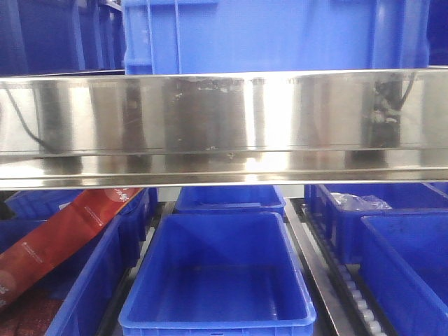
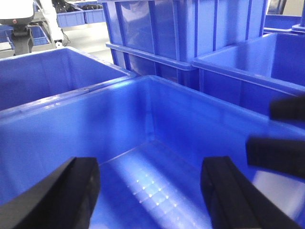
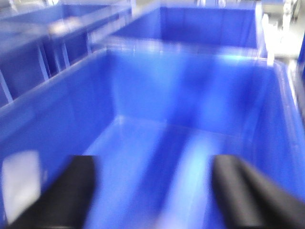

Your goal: Place valve from conveyor to right shelf box

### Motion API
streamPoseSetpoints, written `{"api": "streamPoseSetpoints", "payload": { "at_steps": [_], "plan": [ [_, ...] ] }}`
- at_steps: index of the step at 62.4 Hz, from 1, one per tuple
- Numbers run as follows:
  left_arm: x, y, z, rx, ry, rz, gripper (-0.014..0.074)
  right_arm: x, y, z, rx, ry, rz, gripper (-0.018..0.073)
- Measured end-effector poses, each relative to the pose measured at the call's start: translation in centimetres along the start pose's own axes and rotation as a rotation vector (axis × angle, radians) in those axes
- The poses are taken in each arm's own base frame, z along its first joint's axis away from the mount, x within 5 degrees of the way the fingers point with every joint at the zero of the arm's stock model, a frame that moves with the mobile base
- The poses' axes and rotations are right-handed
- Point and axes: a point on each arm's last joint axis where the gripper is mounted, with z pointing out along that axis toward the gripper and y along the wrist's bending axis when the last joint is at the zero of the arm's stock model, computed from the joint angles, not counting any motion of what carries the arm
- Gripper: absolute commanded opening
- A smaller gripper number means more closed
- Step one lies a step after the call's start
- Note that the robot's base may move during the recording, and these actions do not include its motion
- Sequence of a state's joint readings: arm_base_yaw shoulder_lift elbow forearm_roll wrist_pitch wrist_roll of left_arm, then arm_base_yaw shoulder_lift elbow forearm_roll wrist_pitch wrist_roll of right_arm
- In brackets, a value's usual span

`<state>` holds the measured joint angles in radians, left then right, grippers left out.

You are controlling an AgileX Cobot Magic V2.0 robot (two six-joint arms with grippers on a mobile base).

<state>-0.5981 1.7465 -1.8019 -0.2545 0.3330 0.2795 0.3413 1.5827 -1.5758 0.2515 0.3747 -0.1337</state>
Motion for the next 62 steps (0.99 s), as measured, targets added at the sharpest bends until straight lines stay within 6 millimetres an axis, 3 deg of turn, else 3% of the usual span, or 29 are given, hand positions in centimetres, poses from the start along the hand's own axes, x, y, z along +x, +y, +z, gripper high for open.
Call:
{"api": "streamPoseSetpoints", "payload": {
  "at_steps": [10,14,19,30,48,55,62],
  "plan": [
    [0.0,0.0,0.0,0.0,0.001,0.0,0.0367,0.0,0.0,0.0,0.0,0.0,0.0,0.044],
    [0.0,0.0,0.0,0.0,0.001,0.0,0.0331,0.0,0.0,0.0,0.0,0.0,0.0,0.0397],
    [0.0,0.0,0.0,0.0,0.001,0.0,0.0238,0.1,0.0,0.0,-0.001,0.006,0.0,0.0237],
    [0.0,0.0,0.0,0.001,0.002,0.0,-0.0089,0.3,0.0,0.0,-0.004,0.03,0.0,-0.0172],
    [0.0,0.1,0.0,-0.003,0.003,0.004,-0.0111,0.2,0.0,0.0,-0.002,0.017,0.001,-0.0167],
    [-0.2,1.3,-0.5,-0.026,-0.001,-0.071,-0.0111,-0.4,-0.6,-0.4,0.017,-0.024,0.003,-0.0167],
    [-1.0,2.9,-1.9,-0.06,-0.01,-0.138,-0.0111,-1.6,-0.9,-2.4,0.027,-0.057,0.003,-0.0167]
  ]
}}
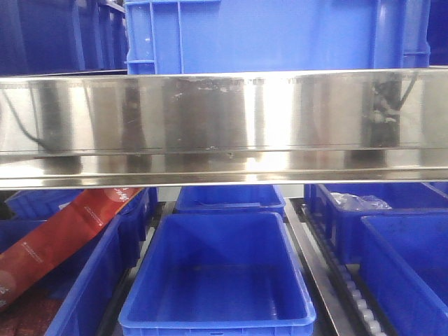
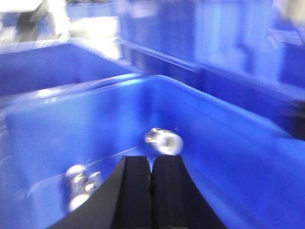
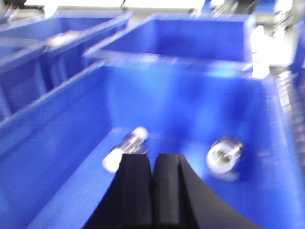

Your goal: Place valve from conveyor to right shelf box

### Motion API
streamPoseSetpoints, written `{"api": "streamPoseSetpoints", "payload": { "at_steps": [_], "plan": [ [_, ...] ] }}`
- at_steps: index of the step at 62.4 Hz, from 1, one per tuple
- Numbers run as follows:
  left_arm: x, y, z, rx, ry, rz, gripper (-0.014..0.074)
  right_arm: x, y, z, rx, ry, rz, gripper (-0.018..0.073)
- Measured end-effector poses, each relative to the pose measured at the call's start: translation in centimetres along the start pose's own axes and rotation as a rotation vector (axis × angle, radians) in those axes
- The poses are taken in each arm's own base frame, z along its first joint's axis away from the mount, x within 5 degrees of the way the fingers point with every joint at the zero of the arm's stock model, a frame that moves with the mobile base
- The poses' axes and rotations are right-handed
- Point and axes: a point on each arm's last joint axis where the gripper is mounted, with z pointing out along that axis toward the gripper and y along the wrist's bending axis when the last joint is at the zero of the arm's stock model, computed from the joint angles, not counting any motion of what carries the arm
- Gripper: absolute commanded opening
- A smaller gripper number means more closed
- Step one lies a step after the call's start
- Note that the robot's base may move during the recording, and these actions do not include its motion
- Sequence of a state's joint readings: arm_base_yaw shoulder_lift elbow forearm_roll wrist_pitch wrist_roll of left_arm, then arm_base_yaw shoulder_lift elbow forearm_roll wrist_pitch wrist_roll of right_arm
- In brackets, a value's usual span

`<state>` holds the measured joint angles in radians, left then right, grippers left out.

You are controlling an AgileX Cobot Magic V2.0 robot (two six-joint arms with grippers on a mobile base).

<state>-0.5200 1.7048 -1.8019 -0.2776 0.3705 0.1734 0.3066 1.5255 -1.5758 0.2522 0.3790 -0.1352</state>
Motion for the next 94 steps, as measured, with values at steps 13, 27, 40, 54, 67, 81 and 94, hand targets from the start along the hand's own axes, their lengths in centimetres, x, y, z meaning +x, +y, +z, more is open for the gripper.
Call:
{"api": "streamPoseSetpoints", "payload": {
  "at_steps": [13,27,40,54,67,81,94],
  "plan": [
    [-1.9,0.2,-4.1,-0.022,0.012,0.044,-0.0111,-2.4,0.6,-5.1,-0.005,-0.112,-0.01,-0.0167],
    [0.2,0.1,-7.6,-0.043,-0.018,0.039,-0.0111,0.2,0.5,-7.9,0.013,-0.102,-0.023,-0.0167],
    [3.6,0.0,-13.0,-0.069,-0.082,0.028,-0.0111,4.6,0.1,-10.9,0.039,-0.117,-0.02,-0.0167],
    [8.7,0.1,-18.7,-0.095,-0.137,0.01,-0.0111,9.3,-0.3,-14.7,0.058,-0.146,-0.024,-0.0167],
    [13.8,0.2,-22.9,-0.109,-0.155,0.007,-0.0111,13.8,-0.3,-18.5,0.059,-0.15,-0.024,-0.0167],
    [16.4,0.0,-25.8,-0.104,-0.183,0.009,-0.0111,16.1,-0.2,-21.8,0.045,-0.183,-0.028,-0.0167],
    [16.5,0.0,-26.5,-0.104,-0.214,0.011,-0.0111,16.3,0.1,-23.3,0.032,-0.199,-0.032,-0.0167]
  ]
}}
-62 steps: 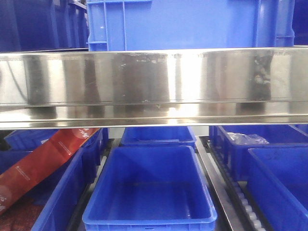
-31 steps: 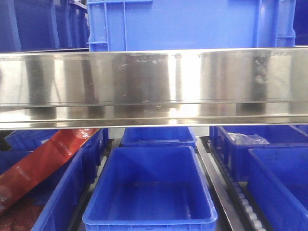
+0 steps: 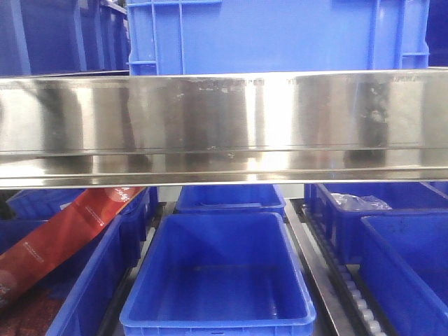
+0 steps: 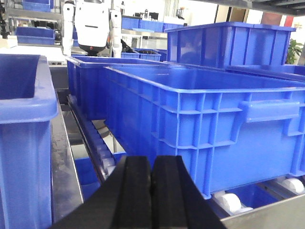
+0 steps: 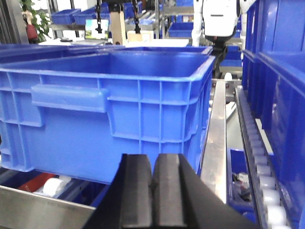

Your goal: Place valve from conveyor to right shelf box

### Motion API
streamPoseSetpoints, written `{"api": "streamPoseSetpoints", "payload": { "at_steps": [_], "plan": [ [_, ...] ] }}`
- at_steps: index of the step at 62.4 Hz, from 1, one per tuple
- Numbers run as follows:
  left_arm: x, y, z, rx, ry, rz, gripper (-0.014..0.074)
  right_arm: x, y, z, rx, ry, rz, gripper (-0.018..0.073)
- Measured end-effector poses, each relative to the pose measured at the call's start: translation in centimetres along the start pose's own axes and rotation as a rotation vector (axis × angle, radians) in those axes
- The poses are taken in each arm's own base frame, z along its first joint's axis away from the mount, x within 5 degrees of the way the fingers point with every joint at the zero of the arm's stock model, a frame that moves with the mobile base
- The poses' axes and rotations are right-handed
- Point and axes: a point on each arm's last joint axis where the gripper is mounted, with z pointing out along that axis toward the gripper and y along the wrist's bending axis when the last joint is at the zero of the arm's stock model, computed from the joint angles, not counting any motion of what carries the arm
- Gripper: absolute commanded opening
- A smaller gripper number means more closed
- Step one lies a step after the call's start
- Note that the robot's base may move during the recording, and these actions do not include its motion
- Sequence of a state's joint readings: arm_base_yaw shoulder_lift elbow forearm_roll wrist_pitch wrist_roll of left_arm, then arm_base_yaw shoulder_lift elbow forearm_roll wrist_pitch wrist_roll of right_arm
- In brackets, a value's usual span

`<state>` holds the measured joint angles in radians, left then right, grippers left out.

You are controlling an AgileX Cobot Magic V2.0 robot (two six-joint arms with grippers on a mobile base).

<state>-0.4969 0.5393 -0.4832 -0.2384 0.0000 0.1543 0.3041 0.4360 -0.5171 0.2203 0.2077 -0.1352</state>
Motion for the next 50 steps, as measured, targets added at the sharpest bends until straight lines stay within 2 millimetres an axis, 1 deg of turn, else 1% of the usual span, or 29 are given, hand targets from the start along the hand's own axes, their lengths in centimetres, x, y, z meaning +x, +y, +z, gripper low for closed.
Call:
{"api": "streamPoseSetpoints", "payload": {
  "at_steps": [33,41,50],
  "plan": [
    [0.0,0.0,0.0,0.0,-0.002,0.0,-0.0111,0.1,0.0,-0.3,-0.001,-0.001,-0.007,-0.0167],
    [0.0,0.0,0.0,0.0,-0.002,0.0,-0.0111,1.4,-0.3,-1.1,0.026,-0.009,-0.08,-0.0167],
    [0.0,0.0,0.0,0.0,-0.002,0.0,-0.0111,4.0,-1.0,-2.8,0.105,-0.041,-0.088,-0.0167]
  ]
}}
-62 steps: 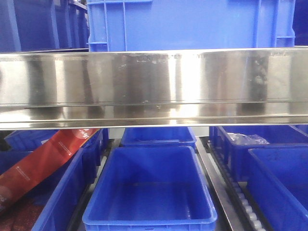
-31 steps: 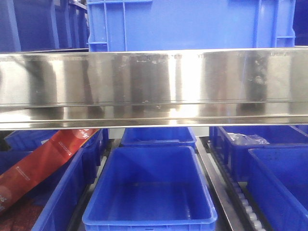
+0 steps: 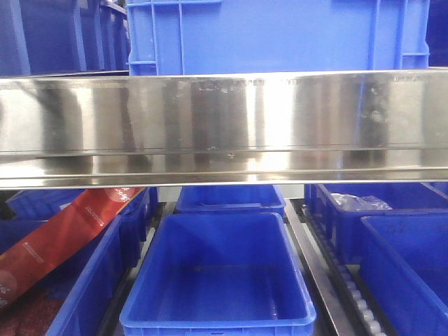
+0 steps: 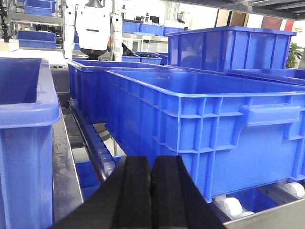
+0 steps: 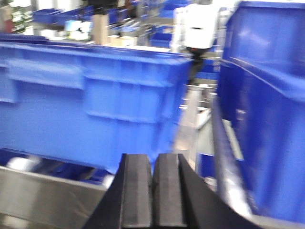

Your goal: Place valve from conveyor to right shelf box

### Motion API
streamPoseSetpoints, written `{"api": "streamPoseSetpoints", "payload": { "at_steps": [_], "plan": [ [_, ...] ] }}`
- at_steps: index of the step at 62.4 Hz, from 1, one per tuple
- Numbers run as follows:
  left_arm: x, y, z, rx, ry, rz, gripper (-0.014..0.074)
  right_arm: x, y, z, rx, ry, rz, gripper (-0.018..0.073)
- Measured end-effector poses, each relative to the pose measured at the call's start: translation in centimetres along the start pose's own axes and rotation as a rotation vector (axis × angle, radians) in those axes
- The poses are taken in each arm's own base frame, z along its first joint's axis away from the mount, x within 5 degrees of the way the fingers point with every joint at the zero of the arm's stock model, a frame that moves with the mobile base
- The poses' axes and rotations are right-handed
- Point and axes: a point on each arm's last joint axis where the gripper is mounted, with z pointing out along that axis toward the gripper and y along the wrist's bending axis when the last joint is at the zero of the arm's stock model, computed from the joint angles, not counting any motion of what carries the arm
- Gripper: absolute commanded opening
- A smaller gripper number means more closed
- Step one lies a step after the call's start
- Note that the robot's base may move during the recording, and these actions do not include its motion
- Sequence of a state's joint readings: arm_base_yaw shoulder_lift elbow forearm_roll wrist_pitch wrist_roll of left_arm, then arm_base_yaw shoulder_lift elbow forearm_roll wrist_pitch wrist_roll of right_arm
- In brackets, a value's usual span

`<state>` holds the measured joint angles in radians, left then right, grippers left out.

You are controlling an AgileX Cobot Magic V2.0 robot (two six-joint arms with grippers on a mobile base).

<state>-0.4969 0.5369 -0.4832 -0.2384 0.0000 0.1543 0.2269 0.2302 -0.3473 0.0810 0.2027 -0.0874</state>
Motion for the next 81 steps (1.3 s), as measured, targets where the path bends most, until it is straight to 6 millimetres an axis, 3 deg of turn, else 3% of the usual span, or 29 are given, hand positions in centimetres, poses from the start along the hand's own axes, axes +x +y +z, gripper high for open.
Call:
{"api": "streamPoseSetpoints", "payload": {
  "at_steps": [15,25,81],
  "plan": [
    [0.0,0.0,0.0,0.0,0.0,0.0,-0.0111,5.5,-0.5,-1.4,0.111,-0.028,0.011,-0.0167],
    [0.0,0.0,0.0,-0.002,0.0,0.0,-0.0111,8.1,-0.8,-1.1,0.143,-0.076,0.008,-0.0167],
    [0.0,0.0,0.0,-0.002,0.0,0.0,-0.0111,8.5,-1.0,-1.1,0.192,-0.065,0.009,-0.0167]
  ]
}}
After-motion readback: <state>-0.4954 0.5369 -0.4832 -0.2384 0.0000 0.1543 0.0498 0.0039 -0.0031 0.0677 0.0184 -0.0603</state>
